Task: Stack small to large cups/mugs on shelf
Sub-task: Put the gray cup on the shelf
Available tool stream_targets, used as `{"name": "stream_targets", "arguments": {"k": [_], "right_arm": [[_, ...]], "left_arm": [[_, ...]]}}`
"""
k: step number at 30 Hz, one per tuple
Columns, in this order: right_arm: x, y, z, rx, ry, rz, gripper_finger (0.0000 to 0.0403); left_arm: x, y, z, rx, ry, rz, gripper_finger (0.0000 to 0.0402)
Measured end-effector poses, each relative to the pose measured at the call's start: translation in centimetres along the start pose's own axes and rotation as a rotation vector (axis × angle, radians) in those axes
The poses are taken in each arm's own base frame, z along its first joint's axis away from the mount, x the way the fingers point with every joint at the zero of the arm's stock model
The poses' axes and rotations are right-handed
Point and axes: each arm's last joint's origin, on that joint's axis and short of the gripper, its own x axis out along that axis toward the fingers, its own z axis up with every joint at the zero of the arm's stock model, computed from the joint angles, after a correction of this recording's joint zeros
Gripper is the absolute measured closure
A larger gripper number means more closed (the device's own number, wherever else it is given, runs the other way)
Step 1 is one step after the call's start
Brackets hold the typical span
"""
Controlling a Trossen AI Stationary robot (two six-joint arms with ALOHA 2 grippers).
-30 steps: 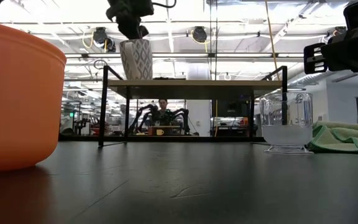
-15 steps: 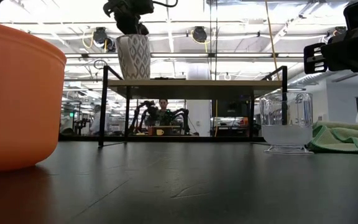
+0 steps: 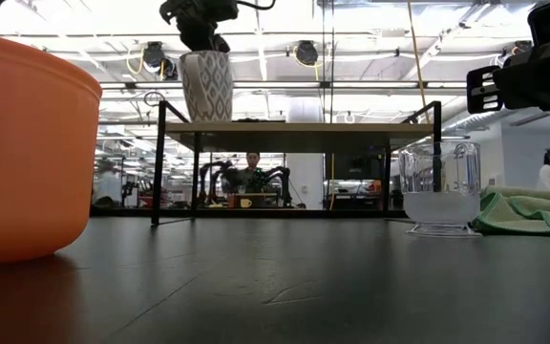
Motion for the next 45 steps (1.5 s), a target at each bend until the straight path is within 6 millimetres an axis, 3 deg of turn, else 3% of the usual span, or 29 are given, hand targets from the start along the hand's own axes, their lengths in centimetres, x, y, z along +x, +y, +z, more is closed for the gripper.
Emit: {"name": "stream_targets", "arguments": {"k": [5, 26, 45], "right_arm": [[0.0, 0.0, 0.0, 0.0, 0.0, 0.0, 0.0403], [0.0, 0.0, 0.1, -0.013, -0.009, -0.001, 0.0403], [0.0, 0.0, 0.1, -0.014, -0.015, -0.002, 0.0403]], "left_arm": [[1.1, 0.6, 0.1, -0.008, 0.014, -0.02, 0.0397], [1.2, 0.7, 0.1, -0.016, 0.036, 0.016, 0.0397], [2.4, 1.9, 0.0, -0.043, 0.05, 0.026, 0.0396]]}}
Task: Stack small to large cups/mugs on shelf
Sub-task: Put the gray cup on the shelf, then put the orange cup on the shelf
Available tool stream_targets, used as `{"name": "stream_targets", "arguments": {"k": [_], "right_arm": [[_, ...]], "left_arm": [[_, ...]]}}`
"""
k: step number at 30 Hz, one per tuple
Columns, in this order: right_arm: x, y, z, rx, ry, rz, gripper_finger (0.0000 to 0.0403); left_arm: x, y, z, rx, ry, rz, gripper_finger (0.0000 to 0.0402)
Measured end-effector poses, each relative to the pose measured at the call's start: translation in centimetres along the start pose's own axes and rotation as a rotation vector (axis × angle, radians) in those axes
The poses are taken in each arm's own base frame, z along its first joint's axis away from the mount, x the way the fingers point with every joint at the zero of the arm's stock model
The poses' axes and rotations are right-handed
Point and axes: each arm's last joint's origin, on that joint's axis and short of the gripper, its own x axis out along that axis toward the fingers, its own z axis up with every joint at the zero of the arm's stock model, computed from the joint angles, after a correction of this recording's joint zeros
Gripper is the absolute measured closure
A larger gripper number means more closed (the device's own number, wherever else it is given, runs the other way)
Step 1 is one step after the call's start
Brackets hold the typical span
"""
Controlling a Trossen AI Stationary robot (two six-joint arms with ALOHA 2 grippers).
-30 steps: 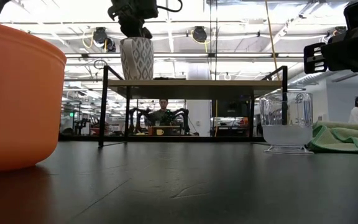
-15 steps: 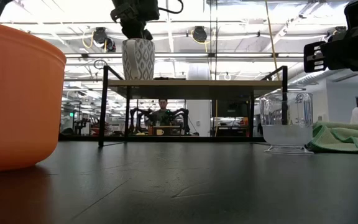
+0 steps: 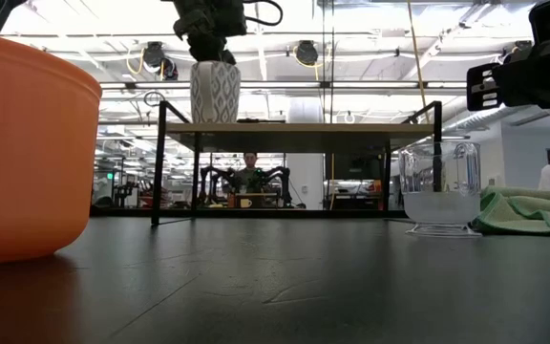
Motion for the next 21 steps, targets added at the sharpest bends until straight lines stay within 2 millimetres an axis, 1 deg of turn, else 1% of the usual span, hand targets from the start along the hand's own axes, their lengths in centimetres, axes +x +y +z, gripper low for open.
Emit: {"name": "stream_targets", "arguments": {"k": [3, 8, 12, 16, 21], "right_arm": [[0.0, 0.0, 0.0, 0.0, 0.0, 0.0, 0.0403], [0.0, 0.0, 0.0, 0.0, 0.0, 0.0, 0.0403], [0.0, 0.0, 0.0, 0.006, 0.0, 0.0, 0.0403], [0.0, 0.0, -0.01, 0.005, 0.001, 0.0, 0.0403], [0.0, 0.0, -0.03, 0.005, 0.003, 0.0, 0.0403]], "left_arm": [[0.02, 0.0, -0.01, -0.005, 0.001, 0.0, 0.0386], [0.37, 0.03, -0.18, -0.019, 0.028, -0.004, 0.0334], [0.2, 0.0, -0.15, -0.022, 0.022, 0.002, 0.0308], [0.24, 0.03, -0.12, -0.02, 0.017, -0.001, 0.0296], [0.17, 0.0, -0.1, -0.023, 0.013, -0.003, 0.0294]]}}
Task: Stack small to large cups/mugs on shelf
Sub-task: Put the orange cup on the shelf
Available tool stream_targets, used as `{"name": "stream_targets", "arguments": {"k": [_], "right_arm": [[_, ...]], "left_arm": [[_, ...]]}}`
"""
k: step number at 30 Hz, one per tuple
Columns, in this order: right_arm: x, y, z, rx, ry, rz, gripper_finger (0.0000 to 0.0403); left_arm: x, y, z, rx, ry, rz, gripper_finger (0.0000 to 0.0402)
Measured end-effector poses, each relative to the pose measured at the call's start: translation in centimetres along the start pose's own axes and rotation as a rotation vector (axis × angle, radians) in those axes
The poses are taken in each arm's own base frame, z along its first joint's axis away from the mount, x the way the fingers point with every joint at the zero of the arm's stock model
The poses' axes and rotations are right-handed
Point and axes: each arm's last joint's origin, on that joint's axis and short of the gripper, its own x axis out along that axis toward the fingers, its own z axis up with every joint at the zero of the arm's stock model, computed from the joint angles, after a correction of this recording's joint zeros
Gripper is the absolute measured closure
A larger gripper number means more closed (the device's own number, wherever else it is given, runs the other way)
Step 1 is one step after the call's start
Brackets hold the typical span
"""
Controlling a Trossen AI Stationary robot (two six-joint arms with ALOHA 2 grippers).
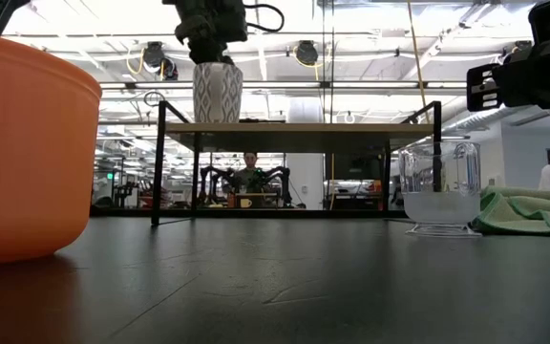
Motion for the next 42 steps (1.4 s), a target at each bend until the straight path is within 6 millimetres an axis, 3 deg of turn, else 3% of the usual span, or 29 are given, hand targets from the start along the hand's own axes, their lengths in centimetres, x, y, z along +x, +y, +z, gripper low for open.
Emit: {"name": "stream_targets", "arguments": {"k": [5, 15, 19, 23, 30, 36, 42], "right_arm": [[0.0, 0.0, 0.0, 0.001, 0.004, 0.0, 0.0403], [0.0, 0.0, 0.0, 0.003, 0.004, 0.001, 0.0403], [0.0, 0.0, 0.0, 0.003, 0.004, 0.001, 0.0403], [0.0, 0.0, 0.0, 0.003, 0.004, 0.001, 0.0403], [0.0, 0.0, 0.0, 0.003, 0.0, 0.0, 0.0403], [0.0, 0.0, 0.0, 0.004, 0.0, 0.0, 0.0403], [0.0, 0.0, 0.0, 0.029, 0.0, 0.001, 0.0403]], "left_arm": [[-1.6, -0.4, 0.7, -0.002, -0.031, 0.023, 0.0294], [-7.4, -2.9, 2.9, 0.042, -0.174, 0.101, 0.0295], [-9.4, -4.6, 2.9, 0.083, -0.213, 0.116, 0.0331], [-11.2, -6.3, 2.2, 0.116, -0.229, 0.125, 0.0392], [-14.0, -8.4, 1.0, 0.122, -0.295, 0.147, 0.04], [-14.2, -9.3, -0.3, 0.128, -0.319, 0.188, 0.04], [-14.9, -11.0, -3.4, 0.101, -0.381, 0.243, 0.0401]]}}
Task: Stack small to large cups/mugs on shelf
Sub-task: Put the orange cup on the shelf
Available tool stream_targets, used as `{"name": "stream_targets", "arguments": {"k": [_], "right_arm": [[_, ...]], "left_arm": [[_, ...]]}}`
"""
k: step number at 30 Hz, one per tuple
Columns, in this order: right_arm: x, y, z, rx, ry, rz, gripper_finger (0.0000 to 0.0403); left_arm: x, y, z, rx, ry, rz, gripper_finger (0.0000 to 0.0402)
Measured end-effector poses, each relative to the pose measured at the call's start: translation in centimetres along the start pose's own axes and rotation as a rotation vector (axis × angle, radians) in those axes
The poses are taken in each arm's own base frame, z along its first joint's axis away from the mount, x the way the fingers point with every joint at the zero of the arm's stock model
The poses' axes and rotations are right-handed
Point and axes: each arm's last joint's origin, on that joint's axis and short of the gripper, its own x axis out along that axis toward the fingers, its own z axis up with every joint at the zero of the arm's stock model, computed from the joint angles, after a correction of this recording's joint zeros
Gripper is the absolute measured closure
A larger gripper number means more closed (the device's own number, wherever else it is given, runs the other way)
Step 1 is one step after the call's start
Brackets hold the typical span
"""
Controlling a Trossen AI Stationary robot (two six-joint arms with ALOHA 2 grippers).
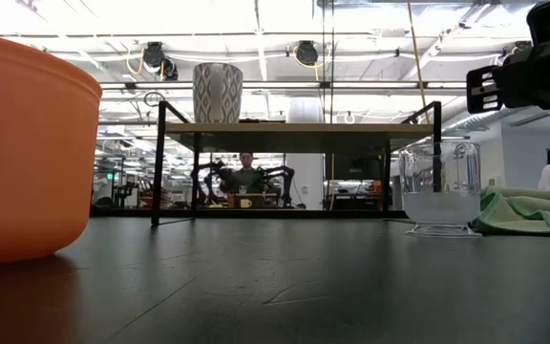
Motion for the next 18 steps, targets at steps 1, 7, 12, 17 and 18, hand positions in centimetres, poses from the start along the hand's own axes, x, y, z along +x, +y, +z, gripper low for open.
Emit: {"name": "stream_targets", "arguments": {"k": [1, 7, 12, 17, 18], "right_arm": [[0.0, 0.0, 0.0, 0.0, 0.0, 0.0, 0.0403], [0.0, 0.0, 0.0, 0.0, 0.0, 0.0, 0.0403], [0.0, 0.0, 0.0, -0.013, -0.004, -0.001, 0.0403], [0.0, 0.0, 0.0, -0.017, -0.003, -0.001, 0.0403], [0.0, 0.0, 0.0, -0.016, -0.004, -0.001, 0.0403]], "left_arm": [[-0.2, -0.3, -0.4, -0.006, -0.017, 0.012, 0.0401], [-0.7, -2.3, -2.9, -0.047, -0.122, 0.008, 0.0401], [0.8, -3.9, -4.4, -0.052, -0.199, -0.071, 0.0401], [1.8, -5.4, -6.2, -0.061, -0.207, -0.082, 0.0401], [1.9, -5.6, -6.6, -0.057, -0.216, -0.075, 0.0401]]}}
